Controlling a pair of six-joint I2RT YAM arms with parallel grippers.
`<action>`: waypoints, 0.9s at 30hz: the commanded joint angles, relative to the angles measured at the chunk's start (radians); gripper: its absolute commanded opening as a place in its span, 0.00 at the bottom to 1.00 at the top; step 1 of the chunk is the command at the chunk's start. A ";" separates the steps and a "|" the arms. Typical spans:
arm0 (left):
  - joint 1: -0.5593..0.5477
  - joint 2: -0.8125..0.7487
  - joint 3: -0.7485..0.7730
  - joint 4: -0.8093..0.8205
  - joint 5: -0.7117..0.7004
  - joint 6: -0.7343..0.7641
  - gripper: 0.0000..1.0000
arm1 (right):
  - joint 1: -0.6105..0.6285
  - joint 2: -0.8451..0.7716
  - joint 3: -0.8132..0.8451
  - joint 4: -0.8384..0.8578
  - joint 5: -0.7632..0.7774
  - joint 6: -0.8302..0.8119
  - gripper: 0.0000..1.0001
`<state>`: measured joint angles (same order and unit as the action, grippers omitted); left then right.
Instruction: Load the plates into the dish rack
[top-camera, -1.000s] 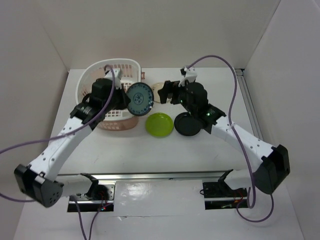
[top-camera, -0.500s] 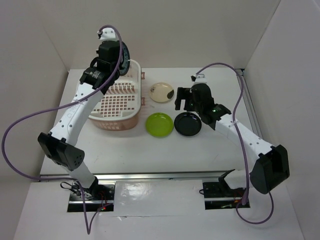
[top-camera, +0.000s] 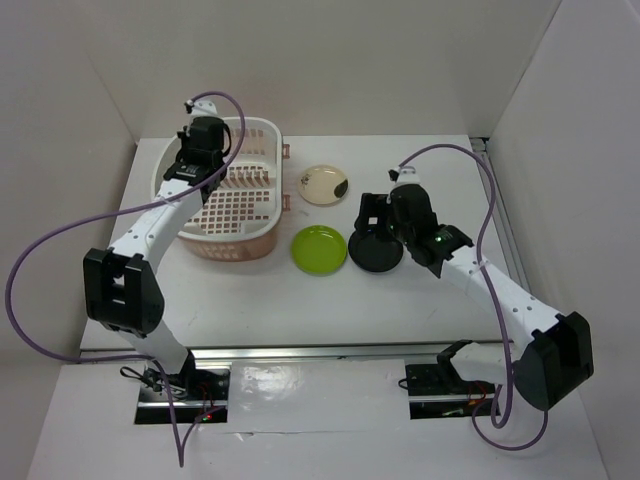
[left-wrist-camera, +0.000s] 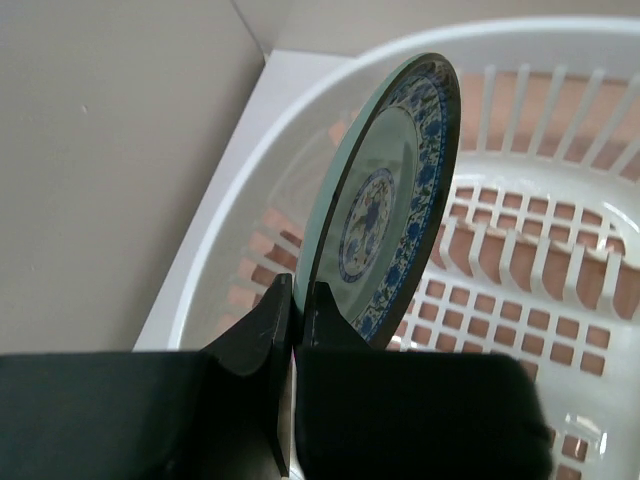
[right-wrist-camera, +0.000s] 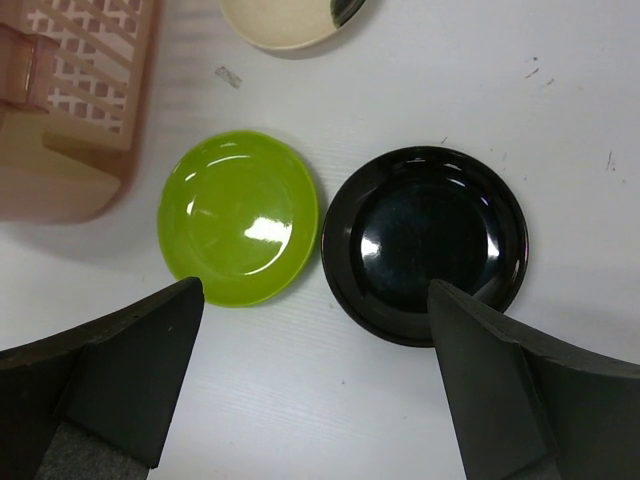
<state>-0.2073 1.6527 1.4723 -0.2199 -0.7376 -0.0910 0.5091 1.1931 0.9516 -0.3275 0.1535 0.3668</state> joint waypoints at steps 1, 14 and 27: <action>0.029 -0.022 0.002 0.201 -0.029 0.085 0.00 | 0.006 -0.018 -0.013 -0.005 -0.022 0.015 1.00; 0.137 -0.007 -0.103 0.338 0.070 0.146 0.00 | 0.046 0.011 0.001 -0.035 -0.031 0.027 1.00; 0.137 0.096 -0.060 0.361 0.067 0.188 0.00 | 0.046 0.051 0.019 -0.025 -0.040 -0.002 1.00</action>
<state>-0.0708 1.7332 1.3640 0.0669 -0.6674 0.0765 0.5476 1.2324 0.9302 -0.3412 0.1154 0.3927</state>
